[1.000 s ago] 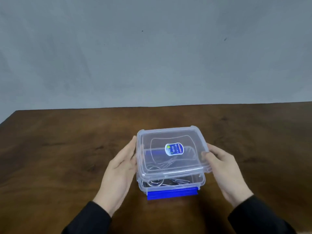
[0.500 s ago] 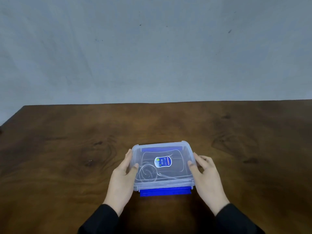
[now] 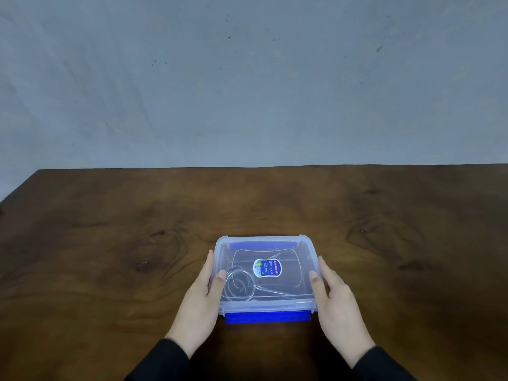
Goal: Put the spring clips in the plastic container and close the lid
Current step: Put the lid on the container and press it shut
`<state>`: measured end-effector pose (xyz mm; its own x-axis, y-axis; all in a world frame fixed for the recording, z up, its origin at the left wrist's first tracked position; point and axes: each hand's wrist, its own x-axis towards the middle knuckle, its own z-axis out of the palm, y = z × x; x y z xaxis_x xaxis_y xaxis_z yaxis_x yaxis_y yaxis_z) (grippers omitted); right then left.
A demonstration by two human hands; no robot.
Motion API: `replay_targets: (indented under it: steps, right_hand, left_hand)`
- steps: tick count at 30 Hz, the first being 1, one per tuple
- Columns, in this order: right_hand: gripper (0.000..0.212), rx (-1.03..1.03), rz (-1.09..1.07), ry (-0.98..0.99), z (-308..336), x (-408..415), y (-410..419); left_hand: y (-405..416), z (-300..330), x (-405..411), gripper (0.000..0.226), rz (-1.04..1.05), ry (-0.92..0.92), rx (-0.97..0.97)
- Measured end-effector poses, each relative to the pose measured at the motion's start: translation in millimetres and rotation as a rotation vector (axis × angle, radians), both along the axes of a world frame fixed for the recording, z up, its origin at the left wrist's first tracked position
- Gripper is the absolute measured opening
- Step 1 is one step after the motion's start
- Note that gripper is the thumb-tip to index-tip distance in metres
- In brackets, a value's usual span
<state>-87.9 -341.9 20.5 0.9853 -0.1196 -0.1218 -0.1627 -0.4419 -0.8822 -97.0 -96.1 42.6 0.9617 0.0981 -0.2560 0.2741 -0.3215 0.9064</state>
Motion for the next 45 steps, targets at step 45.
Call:
replay_targets:
  steps: [45]
  right_hand:
    - [0.061,-0.777,0.579,-0.125,37.7,114.5,35.0]
  left_hand:
    - [14.3,-29.8,-7.3,0.051,-0.566,-0.882,1.148]
